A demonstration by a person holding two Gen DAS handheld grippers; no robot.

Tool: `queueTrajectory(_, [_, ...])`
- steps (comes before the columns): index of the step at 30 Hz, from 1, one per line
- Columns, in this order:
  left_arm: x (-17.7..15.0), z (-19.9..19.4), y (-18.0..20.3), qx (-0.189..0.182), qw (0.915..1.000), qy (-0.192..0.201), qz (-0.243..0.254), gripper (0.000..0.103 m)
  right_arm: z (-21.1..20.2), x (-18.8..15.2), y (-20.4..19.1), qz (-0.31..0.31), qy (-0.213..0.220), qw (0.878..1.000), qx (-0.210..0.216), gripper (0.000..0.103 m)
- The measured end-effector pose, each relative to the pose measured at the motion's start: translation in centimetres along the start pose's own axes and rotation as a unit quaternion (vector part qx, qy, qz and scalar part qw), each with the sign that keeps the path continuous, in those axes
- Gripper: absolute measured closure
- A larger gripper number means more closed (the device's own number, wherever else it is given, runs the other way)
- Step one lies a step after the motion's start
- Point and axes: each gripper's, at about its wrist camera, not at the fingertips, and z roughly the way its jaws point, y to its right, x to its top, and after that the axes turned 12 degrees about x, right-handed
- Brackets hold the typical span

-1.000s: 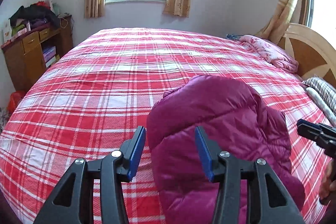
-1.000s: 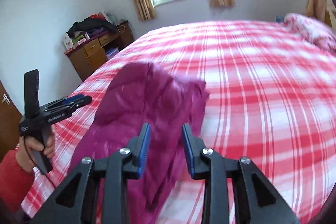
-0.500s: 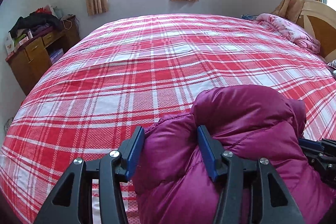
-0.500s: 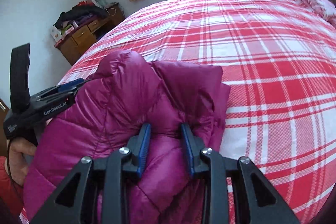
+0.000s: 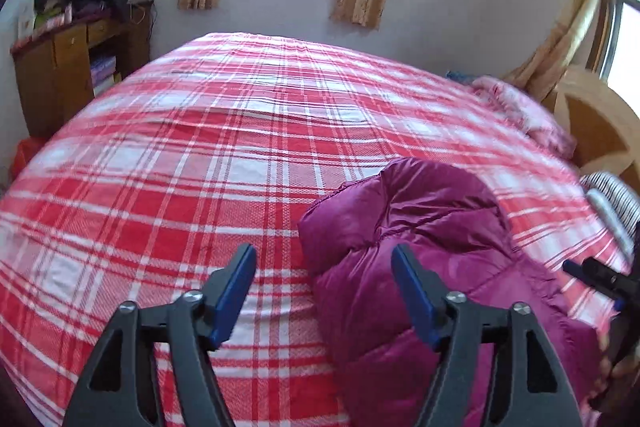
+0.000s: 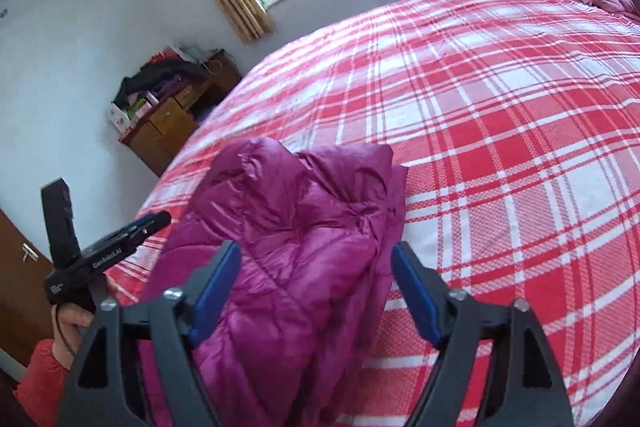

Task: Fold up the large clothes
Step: 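Grasp the folded magenta jacket with both tools from opposite sides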

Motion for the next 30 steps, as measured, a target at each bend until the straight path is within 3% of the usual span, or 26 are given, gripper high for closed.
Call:
queueTrajectory(2, [-0.6, -0.2, -2.1, -0.061, 0.9950, -0.023, -0.076, 0.015, -2.1, -0.5, -0.4, 0.008, 0.024, 1.000, 0.008, 0.004])
queueTrajectory(4, [-1.4, 0.5, -2.2, -0.084, 0.9892, -0.053, -0.108, 0.013, -2.7, -0.9, -0.3, 0.030, 0.034, 0.999, 0.026, 0.002])
queueTrajectory(7, [-2.9, 1.9, 0.1, -0.075, 0.9913, -0.081, -0.071, 0.013, -1.1, -1.6, -0.3, 0.036, 0.012, 0.999, 0.016, 0.002])
queueTrajectory(9, [-4.0, 2.8, 2.0, -0.094, 0.9889, -0.102, -0.052, 0.013, 0.4, -2.0, -0.3, 0.034, -0.004, 0.999, 0.012, 0.002])
queueTrajectory(14, [-5.4, 5.1, 3.0, -0.128, 0.9790, -0.127, -0.096, 0.008, 3.0, -3.6, 0.3, 0.031, -0.045, 0.998, -0.011, 0.002])
queueTrajectory(17, [-5.6, 5.4, 2.8, -0.142, 0.9783, -0.113, -0.099, 0.007, 2.9, -4.3, 1.9, 0.061, -0.037, 0.997, 0.014, 0.002])
queueTrajectory(24, [-5.6, 6.3, 4.3, -0.159, 0.9818, -0.084, -0.062, 0.007, 4.5, -4.1, 0.9, 0.032, -0.067, 0.997, 0.014, 0.000])
queueTrajectory(26, [-5.6, 6.3, 4.2, -0.164, 0.9810, -0.086, -0.059, 0.007, 4.7, -4.1, 0.9, 0.029, -0.076, 0.996, 0.036, 0.006])
queueTrajectory(27, [-5.5, 6.3, 4.2, -0.164, 0.9810, -0.086, -0.059, 0.008, 4.7, -4.2, 0.9, 0.033, -0.078, 0.995, 0.049, 0.014])
queueTrajectory(29, [-5.6, 6.1, 4.3, -0.156, 0.9825, -0.085, -0.056, 0.014, 4.6, -4.2, 1.3, 0.047, -0.083, 0.993, 0.067, 0.020])
queueTrajectory(30, [-5.6, 5.8, 4.3, -0.158, 0.9823, -0.085, -0.056, 0.023, 4.5, -4.2, 1.5, 0.050, -0.085, 0.993, 0.069, 0.026])
